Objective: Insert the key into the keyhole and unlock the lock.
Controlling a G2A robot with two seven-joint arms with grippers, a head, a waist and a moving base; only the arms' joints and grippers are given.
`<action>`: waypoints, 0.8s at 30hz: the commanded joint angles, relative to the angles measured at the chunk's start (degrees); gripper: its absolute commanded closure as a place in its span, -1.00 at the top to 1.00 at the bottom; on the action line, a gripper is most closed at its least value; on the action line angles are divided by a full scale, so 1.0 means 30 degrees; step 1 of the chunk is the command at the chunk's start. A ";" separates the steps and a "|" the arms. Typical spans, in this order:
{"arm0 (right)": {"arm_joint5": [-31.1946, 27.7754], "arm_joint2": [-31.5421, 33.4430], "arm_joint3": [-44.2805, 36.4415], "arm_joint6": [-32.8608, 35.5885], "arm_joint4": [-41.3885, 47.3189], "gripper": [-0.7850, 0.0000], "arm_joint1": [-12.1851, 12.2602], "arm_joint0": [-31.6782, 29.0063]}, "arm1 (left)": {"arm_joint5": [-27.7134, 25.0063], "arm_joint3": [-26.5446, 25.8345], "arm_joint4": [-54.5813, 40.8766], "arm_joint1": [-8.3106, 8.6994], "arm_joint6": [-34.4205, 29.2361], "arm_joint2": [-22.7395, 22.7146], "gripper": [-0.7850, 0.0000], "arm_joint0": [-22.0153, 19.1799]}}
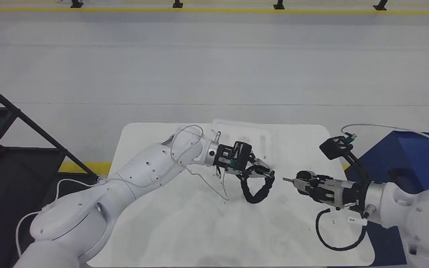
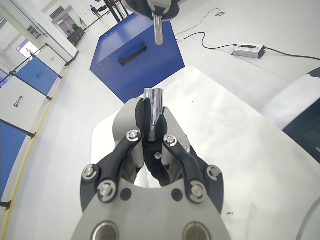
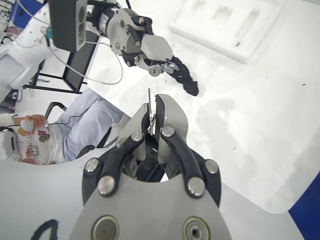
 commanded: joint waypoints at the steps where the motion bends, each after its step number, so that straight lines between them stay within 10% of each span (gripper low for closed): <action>1: 0.0070 -0.0255 0.0008 -0.0220 -0.0645 -1.00 0.0046 0.0074 | -0.0265 0.0069 0.0219 -0.0115 0.0154 0.0000 -1.00 -0.0142; 24: 0.0912 -0.2577 0.0008 -0.1299 -0.2624 -1.00 0.0337 0.0645 | -0.1618 0.2596 0.0134 -0.1812 0.0906 0.0270 -1.00 -0.0476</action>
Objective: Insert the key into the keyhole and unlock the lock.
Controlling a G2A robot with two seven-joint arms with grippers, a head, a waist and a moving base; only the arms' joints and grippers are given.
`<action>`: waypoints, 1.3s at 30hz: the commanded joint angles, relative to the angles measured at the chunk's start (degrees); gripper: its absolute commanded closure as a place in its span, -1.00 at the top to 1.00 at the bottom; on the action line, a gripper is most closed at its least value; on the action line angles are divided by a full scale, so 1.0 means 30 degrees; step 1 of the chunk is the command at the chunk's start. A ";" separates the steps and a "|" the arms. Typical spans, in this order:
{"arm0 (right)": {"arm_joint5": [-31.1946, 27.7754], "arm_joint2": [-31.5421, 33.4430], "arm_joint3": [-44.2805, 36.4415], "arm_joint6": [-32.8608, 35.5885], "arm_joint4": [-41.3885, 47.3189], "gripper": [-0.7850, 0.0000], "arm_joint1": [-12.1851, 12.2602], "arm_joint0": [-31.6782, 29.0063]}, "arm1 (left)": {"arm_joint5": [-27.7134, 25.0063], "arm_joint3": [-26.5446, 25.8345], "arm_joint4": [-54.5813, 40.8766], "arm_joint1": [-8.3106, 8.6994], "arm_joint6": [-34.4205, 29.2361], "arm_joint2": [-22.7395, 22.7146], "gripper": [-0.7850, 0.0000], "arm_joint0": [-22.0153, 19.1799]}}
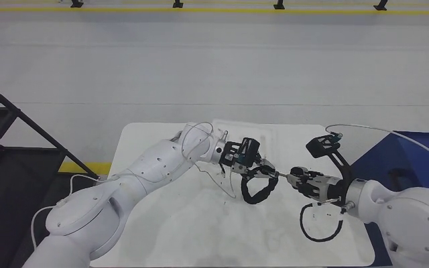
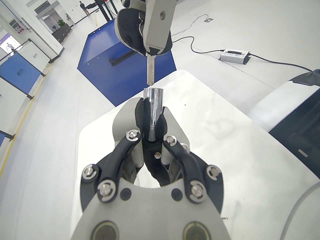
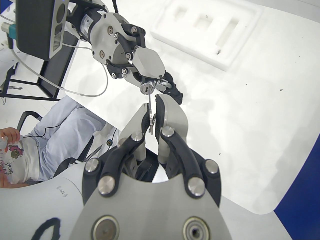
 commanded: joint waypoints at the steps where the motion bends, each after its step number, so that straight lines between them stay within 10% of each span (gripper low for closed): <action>1: 0.0155 -0.0057 0.0000 0.0011 -0.0007 -1.00 0.0018 0.0012 | 0.0026 0.0133 0.0002 -0.0071 0.0027 0.0001 -1.00 -0.0004; 39: 0.1219 -0.1319 0.0000 -0.0672 -0.1027 -1.00 0.0324 0.0137 | -0.0033 0.0704 -0.1005 -0.0438 -0.0031 0.0808 -1.00 -0.0227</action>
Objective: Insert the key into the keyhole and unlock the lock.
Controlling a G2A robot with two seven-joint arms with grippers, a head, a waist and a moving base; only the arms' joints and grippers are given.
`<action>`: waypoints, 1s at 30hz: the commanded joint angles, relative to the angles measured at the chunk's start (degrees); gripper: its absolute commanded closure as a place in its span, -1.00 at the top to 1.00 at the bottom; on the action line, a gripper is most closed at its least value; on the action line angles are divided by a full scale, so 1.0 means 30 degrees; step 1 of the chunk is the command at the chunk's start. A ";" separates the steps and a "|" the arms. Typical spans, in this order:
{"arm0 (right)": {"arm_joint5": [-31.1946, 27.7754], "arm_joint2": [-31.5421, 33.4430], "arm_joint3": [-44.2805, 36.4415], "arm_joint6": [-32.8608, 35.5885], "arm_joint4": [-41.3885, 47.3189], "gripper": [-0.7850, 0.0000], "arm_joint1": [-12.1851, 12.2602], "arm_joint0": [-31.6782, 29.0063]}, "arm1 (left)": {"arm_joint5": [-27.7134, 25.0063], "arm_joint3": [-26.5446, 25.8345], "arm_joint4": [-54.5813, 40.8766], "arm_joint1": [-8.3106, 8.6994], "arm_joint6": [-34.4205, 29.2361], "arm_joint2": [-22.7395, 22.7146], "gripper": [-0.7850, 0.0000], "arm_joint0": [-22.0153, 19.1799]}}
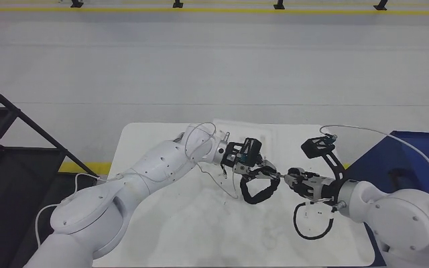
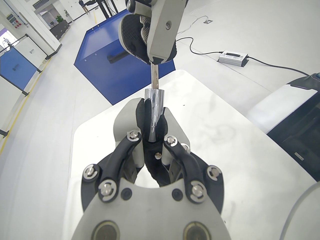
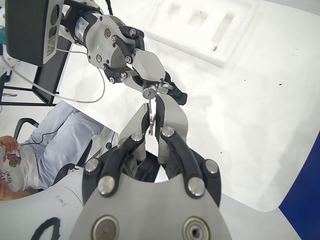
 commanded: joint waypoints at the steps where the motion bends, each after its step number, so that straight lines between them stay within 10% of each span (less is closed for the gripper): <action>1: 0.0072 -0.0083 0.0000 -0.0024 -0.0058 -1.00 0.0009 0.0003 | 0.0046 -0.0016 -0.0177 0.0002 0.0045 0.0017 -1.00 0.0009; 30: 0.0963 -0.0628 0.0000 -0.0576 0.0442 -1.00 0.0089 0.0240 | 0.0647 -0.0227 -0.1457 0.0216 0.0647 0.0748 -1.00 -0.0076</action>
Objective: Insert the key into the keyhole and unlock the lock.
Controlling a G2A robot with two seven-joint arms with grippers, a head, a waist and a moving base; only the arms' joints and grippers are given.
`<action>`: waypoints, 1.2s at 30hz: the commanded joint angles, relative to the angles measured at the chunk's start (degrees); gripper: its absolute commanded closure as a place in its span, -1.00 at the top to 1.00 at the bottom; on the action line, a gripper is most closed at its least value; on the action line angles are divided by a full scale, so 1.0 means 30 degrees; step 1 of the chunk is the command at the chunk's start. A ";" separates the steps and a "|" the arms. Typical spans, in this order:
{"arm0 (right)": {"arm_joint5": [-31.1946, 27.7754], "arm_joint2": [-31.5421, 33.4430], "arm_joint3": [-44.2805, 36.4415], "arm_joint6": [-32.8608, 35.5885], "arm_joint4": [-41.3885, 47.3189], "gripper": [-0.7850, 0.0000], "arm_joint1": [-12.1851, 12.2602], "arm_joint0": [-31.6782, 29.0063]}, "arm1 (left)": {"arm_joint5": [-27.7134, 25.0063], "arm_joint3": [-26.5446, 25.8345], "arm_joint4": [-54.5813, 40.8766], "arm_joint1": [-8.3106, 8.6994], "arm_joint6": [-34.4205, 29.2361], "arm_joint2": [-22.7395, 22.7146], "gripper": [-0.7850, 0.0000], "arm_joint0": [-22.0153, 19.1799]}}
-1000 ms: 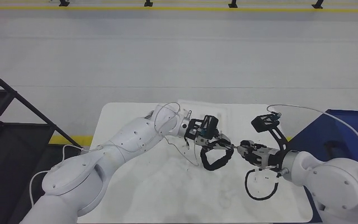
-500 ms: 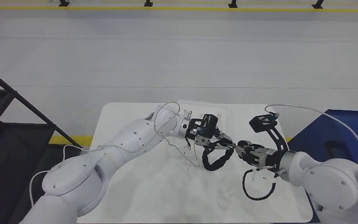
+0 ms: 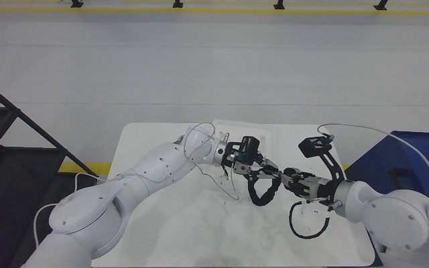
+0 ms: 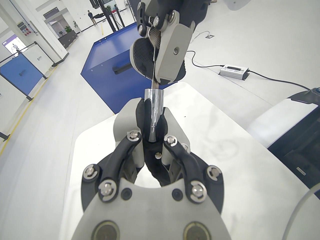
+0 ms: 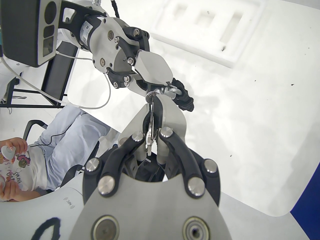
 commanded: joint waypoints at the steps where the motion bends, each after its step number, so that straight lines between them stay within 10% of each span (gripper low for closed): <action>1: 0.0104 -0.0091 0.0000 0.0068 -0.0124 -1.00 0.0014 0.0024 | 0.0031 -0.0019 -0.0037 0.0013 0.0032 0.0052 -1.00 -0.0020; 36: 0.1931 -0.1052 0.0077 0.1440 -0.0345 -1.00 0.0214 0.0924 | 0.0517 0.0622 0.1249 -0.0058 0.0517 0.0416 -1.00 -0.0394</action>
